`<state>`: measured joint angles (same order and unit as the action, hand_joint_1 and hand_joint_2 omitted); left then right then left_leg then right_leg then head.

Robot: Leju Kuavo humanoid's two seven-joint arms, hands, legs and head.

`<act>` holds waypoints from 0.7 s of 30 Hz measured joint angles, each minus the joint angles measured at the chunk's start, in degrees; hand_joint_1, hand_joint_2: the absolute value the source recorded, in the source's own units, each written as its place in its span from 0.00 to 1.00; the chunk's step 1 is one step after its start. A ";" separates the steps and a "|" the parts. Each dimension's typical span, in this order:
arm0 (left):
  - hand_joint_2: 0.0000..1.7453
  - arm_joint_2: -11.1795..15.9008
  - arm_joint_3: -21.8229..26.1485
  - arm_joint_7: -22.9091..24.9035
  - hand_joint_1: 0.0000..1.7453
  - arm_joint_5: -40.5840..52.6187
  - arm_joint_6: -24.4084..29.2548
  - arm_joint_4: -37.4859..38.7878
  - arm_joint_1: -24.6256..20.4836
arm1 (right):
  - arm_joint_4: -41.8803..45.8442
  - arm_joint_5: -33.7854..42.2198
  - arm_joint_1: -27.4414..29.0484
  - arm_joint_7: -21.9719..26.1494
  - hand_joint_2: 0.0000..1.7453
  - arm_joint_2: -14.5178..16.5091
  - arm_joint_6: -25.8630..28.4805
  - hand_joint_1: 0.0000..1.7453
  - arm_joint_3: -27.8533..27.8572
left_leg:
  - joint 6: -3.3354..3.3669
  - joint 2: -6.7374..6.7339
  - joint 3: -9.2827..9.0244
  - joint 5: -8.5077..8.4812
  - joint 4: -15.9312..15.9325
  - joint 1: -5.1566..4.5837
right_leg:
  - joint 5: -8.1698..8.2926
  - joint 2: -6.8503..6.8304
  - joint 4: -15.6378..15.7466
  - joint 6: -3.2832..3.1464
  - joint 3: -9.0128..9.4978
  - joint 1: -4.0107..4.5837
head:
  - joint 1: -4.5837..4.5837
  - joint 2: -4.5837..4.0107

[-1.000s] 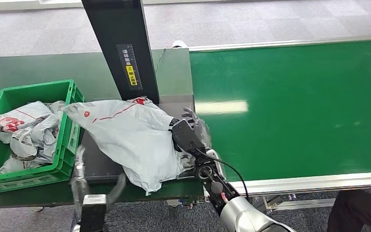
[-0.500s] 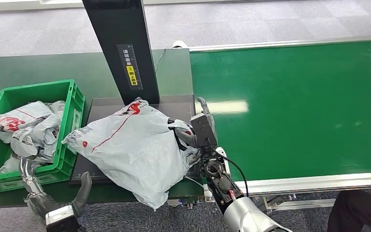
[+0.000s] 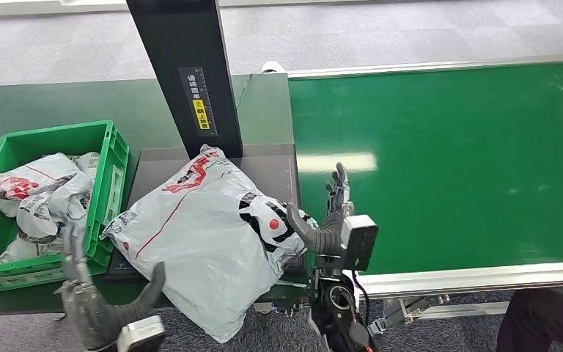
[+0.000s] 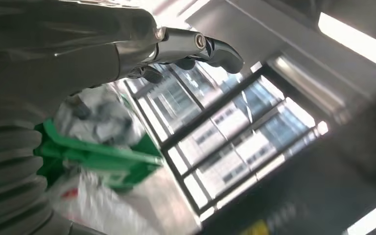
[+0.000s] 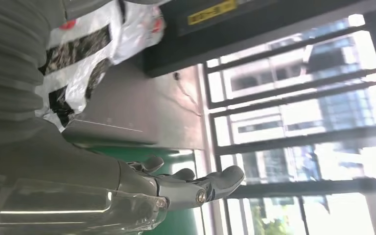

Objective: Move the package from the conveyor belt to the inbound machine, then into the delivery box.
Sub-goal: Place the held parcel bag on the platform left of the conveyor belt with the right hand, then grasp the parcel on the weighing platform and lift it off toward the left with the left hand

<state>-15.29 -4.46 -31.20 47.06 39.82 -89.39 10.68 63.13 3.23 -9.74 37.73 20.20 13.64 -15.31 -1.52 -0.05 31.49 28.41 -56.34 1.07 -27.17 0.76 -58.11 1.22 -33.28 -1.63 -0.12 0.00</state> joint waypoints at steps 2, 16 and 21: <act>1.00 0.66 -3.14 4.28 0.00 5.19 -0.44 3.06 -1.62 | 5.62 0.88 3.27 0.33 1.00 0.08 -0.71 0.00 -0.28 | 0.00 -0.03 -0.04 0.00 0.00 -0.01 | 0.01 0.01 0.00 0.00 0.02 -0.01 | -0.02 0.00; 1.00 5.18 -17.22 19.06 0.00 22.46 -11.28 25.81 -14.83 | 15.91 4.23 7.43 0.22 1.00 0.64 -4.41 0.00 -0.66 | 0.00 -0.07 -0.16 -0.03 -0.02 -0.02 | 0.05 0.05 0.00 -0.04 0.08 -0.01 | 0.07 0.00; 1.00 4.37 -19.85 18.68 0.00 22.19 -12.96 38.05 -21.19 | 17.91 4.47 8.59 -0.04 1.00 0.89 -4.85 0.00 -0.30 | 0.01 -0.03 -0.11 -0.02 -0.02 -0.02 | 0.05 0.02 0.02 -0.04 0.08 -0.01 | 0.24 0.00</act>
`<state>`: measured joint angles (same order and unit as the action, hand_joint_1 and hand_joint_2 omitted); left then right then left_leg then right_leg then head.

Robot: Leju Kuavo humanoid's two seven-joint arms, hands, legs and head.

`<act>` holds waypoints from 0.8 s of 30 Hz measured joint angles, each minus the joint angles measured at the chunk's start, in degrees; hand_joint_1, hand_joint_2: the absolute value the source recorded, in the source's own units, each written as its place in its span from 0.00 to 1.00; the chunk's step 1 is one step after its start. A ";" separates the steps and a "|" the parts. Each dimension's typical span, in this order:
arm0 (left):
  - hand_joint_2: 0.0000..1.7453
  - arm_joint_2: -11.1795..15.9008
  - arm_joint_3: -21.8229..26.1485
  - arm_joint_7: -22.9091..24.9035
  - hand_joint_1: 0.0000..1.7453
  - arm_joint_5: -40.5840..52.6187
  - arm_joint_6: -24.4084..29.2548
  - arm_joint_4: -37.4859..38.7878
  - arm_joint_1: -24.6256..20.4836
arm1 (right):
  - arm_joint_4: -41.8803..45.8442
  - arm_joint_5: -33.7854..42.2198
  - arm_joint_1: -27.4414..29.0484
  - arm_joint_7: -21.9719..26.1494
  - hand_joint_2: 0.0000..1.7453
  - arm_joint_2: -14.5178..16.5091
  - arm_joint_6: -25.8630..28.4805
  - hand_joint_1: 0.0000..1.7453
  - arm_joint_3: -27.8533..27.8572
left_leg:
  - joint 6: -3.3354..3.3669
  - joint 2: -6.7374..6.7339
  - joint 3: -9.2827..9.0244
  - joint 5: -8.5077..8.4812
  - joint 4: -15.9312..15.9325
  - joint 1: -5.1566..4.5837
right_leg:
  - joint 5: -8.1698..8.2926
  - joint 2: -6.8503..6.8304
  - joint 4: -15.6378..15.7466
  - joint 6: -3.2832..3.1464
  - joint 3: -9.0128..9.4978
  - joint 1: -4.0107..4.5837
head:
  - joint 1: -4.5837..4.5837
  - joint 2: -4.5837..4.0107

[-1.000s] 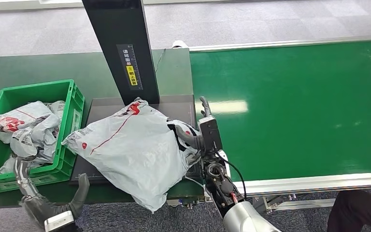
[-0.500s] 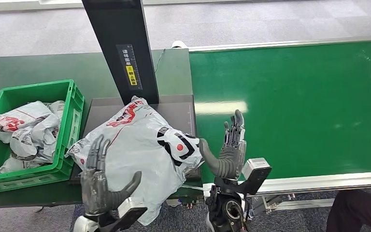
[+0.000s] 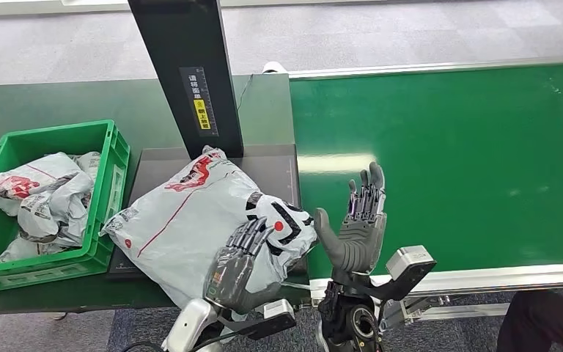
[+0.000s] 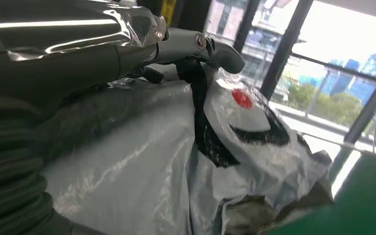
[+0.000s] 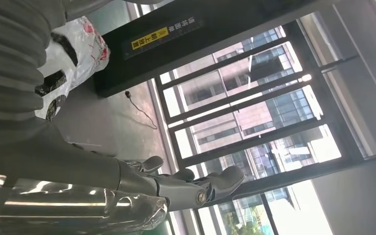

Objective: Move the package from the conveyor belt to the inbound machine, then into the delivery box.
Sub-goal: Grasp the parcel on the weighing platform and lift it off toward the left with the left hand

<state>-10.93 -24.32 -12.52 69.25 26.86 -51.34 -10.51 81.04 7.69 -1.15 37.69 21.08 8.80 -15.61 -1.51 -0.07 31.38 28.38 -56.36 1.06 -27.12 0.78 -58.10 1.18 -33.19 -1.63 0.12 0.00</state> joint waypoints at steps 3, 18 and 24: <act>1.00 -0.57 -1.05 -0.57 0.00 -0.49 0.14 6.26 -2.44 | 1.25 -0.01 0.70 -0.09 1.00 0.00 -0.26 0.00 0.20 | 0.00 -0.07 -0.02 0.00 0.00 0.00 | 0.00 0.05 0.00 0.00 -0.01 0.00 | 0.01 0.00; 1.00 -1.16 -4.59 -0.79 0.98 1.51 -2.84 15.18 -5.87 | 5.68 -0.64 3.03 -0.76 1.00 -0.05 -1.60 0.00 0.46 | 0.00 -0.04 -0.16 0.01 0.00 -0.01 | 0.00 0.05 0.01 0.00 0.14 -0.01 | 0.01 0.00; 1.00 -1.22 -5.30 -1.30 0.99 0.51 -2.14 15.15 -6.68 | 7.44 -1.56 4.05 -1.39 1.00 -0.14 -2.58 0.00 0.56 | 0.00 -0.05 -0.31 0.02 0.00 0.00 | 0.00 0.05 0.01 0.00 0.28 0.00 | 0.02 0.00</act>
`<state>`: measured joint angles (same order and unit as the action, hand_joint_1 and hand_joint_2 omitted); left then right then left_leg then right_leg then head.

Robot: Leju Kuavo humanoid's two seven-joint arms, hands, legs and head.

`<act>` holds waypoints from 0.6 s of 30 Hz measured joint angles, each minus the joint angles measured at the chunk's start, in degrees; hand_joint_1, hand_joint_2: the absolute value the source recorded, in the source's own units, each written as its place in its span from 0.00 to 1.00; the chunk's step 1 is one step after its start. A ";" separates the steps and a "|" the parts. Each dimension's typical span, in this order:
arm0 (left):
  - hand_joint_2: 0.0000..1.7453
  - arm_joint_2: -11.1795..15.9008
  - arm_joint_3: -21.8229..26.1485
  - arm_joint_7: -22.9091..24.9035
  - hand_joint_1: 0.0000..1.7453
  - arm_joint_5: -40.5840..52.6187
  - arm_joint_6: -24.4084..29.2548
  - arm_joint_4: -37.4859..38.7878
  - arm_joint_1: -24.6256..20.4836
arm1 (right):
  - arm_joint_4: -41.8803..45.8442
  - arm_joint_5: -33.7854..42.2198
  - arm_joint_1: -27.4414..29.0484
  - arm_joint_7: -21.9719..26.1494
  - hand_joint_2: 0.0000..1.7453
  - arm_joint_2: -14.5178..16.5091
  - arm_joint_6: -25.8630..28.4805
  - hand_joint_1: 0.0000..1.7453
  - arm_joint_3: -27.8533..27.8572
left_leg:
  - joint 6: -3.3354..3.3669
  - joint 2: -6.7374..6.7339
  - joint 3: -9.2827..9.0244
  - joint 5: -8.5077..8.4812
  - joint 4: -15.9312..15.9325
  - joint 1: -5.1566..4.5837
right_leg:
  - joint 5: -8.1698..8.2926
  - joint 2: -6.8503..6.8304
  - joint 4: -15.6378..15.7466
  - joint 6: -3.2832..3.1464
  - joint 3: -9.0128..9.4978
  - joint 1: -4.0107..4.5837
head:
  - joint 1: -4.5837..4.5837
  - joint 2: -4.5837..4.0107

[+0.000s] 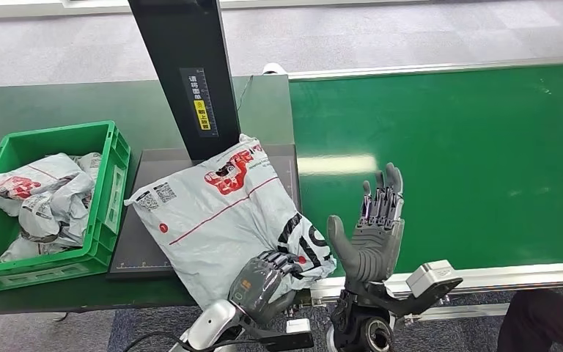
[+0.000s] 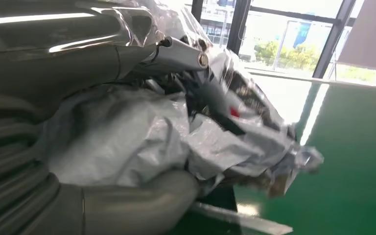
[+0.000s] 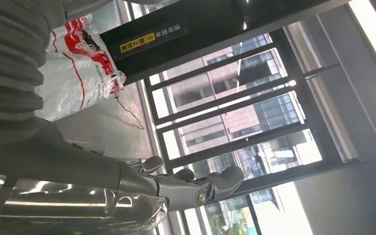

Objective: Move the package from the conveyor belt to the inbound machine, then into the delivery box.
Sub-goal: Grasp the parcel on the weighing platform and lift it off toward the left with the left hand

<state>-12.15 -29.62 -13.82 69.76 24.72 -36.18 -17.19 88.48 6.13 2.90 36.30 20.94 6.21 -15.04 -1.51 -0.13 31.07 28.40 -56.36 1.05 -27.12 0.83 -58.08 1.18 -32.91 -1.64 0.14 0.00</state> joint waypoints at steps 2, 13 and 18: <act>1.00 -0.05 -0.20 -0.78 1.00 -0.90 1.15 -0.21 -0.34 | 0.36 -0.21 0.25 -0.19 1.00 -0.07 -0.14 0.00 0.05 | 0.00 -0.02 -0.01 0.00 0.00 0.00 | 0.00 0.01 0.00 0.00 0.02 0.00 | 0.00 0.00; 1.00 0.33 1.12 -2.49 1.00 -5.61 10.68 -10.46 0.72 | 0.80 -1.32 0.77 -0.73 1.00 -0.32 -0.34 0.00 0.16 | 0.00 -0.01 0.09 0.00 0.00 0.00 | 0.00 0.01 -0.01 0.00 -0.04 0.00 | 0.01 0.00; 1.00 0.41 2.08 -2.73 1.00 -5.93 11.14 -13.34 1.32 | 0.71 -1.56 0.77 -0.72 1.00 -0.36 -0.35 0.00 0.16 | 0.00 -0.01 0.14 0.00 0.00 0.00 | 0.00 0.00 -0.01 0.00 -0.08 0.00 | 0.01 0.00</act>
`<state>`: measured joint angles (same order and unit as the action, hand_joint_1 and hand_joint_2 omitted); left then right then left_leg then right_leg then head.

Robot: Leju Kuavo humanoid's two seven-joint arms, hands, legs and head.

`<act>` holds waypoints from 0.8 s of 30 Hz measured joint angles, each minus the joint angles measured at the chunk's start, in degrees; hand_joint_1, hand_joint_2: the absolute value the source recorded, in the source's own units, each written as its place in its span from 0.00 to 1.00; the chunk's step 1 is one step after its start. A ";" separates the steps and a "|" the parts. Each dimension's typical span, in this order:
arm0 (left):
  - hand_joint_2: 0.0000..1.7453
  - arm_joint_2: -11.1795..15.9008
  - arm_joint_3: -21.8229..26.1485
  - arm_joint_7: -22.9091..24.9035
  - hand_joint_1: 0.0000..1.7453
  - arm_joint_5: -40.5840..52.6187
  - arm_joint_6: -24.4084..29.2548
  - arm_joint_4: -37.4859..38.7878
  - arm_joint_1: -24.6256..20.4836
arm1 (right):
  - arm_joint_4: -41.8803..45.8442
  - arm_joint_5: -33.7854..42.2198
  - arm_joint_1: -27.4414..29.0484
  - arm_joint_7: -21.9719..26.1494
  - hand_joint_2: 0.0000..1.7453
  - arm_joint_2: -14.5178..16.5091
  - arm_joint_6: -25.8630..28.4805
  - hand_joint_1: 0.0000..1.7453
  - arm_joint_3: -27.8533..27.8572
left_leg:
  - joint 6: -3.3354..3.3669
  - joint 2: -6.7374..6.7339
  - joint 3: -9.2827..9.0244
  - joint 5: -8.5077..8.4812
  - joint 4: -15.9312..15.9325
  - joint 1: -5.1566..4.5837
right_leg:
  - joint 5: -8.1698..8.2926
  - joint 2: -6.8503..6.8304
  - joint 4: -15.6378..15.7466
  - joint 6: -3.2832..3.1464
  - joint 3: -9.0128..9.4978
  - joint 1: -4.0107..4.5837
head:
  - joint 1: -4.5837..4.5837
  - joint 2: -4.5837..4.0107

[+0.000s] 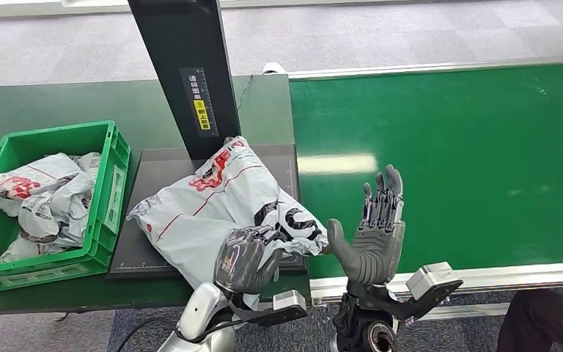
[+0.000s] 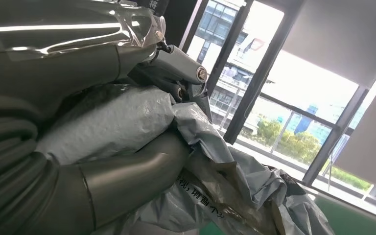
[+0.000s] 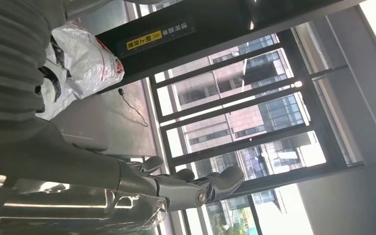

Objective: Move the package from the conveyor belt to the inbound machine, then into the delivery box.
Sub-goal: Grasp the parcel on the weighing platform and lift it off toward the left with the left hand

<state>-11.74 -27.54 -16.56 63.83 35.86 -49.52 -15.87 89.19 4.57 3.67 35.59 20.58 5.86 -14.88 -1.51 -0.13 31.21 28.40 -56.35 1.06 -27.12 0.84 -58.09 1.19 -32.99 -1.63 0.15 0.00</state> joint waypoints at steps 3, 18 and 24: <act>1.00 0.00 0.88 -2.32 1.00 -1.32 2.11 -2.39 0.80 | -0.19 -0.01 -0.01 0.03 1.00 -0.03 0.01 0.00 -0.01 | 0.00 -0.01 0.01 0.00 0.00 0.00 | 0.00 0.00 0.00 0.00 0.00 0.00 | 0.00 0.00; 1.00 -0.83 12.97 -21.98 1.00 -23.08 4.19 -50.47 13.15 | -5.12 2.61 -1.79 2.44 1.00 -0.20 0.10 0.00 -0.06 | 0.00 -0.01 0.15 0.00 0.01 0.02 | -0.01 0.00 -0.01 0.00 -0.10 0.01 | 0.03 0.00; 1.00 1.30 16.93 -21.98 1.00 -32.84 4.14 -54.88 9.15 | -6.53 2.95 -2.76 2.58 1.00 -0.19 -0.23 0.00 -0.11 | 0.00 0.06 0.07 -0.05 0.01 0.03 | 0.01 -0.03 -0.02 -0.01 -0.03 0.03 | 0.03 0.00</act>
<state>-10.44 -10.61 -38.53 30.99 40.00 -104.40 -6.72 82.66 7.52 0.91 38.17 20.39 5.63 -14.99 -1.51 -0.07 31.28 28.35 -56.34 1.09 -27.11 0.81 -58.11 1.18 -33.02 -1.61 0.18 0.00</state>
